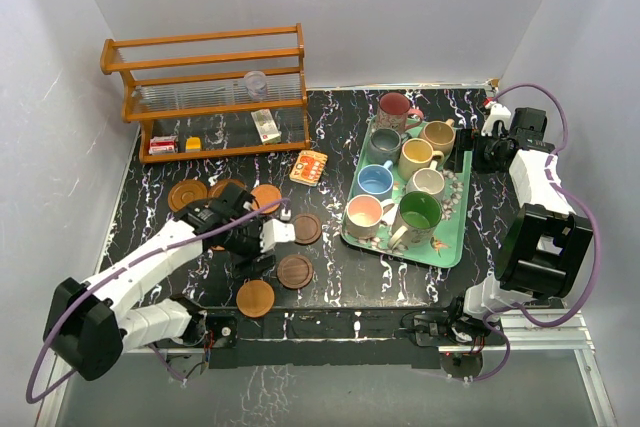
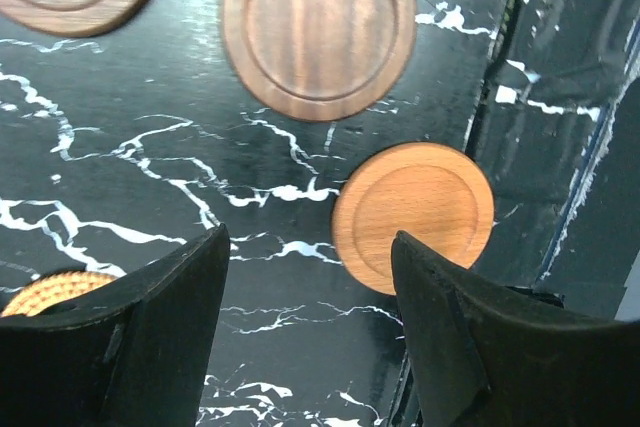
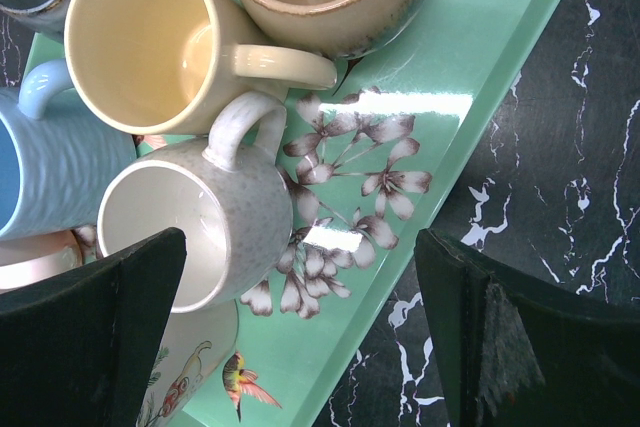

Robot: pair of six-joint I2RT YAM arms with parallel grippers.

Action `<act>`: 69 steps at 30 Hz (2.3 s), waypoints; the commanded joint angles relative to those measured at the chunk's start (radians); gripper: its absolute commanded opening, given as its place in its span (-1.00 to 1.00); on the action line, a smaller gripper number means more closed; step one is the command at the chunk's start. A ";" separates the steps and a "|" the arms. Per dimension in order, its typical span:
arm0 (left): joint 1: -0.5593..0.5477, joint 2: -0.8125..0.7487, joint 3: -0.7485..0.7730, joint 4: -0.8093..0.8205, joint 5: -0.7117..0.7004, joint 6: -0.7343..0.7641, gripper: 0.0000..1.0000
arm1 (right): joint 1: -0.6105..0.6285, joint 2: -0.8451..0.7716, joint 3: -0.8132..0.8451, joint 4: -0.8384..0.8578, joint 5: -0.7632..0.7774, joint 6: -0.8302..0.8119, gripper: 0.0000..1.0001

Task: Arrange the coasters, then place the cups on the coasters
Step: Move the coaster to the center of the board.

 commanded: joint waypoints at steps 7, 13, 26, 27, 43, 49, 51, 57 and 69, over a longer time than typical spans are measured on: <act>-0.143 0.048 -0.116 0.086 -0.128 0.044 0.22 | -0.008 -0.019 0.019 0.030 0.013 -0.018 0.97; -0.167 0.096 -0.157 0.186 -0.192 0.039 0.22 | -0.008 -0.013 0.023 0.024 0.001 -0.017 0.97; -0.142 0.178 -0.154 0.351 -0.383 -0.070 0.17 | -0.008 -0.067 0.029 0.020 -0.065 -0.017 0.97; -0.124 0.188 -0.147 0.364 -0.382 -0.075 0.16 | -0.008 -0.074 0.028 0.020 -0.072 -0.017 0.97; 0.051 0.355 -0.025 0.602 -0.452 -0.122 0.09 | -0.008 -0.081 0.023 0.030 -0.083 -0.017 0.97; 0.054 0.352 -0.029 0.698 -0.521 -0.145 0.09 | -0.008 -0.072 0.022 0.029 -0.078 -0.017 0.97; 0.056 0.354 -0.028 0.704 -0.524 -0.145 0.09 | -0.008 -0.067 0.023 0.028 -0.078 -0.017 0.97; 0.062 0.364 -0.026 0.695 -0.509 -0.139 0.09 | -0.008 -0.061 0.025 0.024 -0.074 -0.019 0.97; 0.060 0.285 0.104 0.565 -0.189 -0.205 0.20 | -0.008 -0.056 0.025 0.023 -0.069 -0.019 0.97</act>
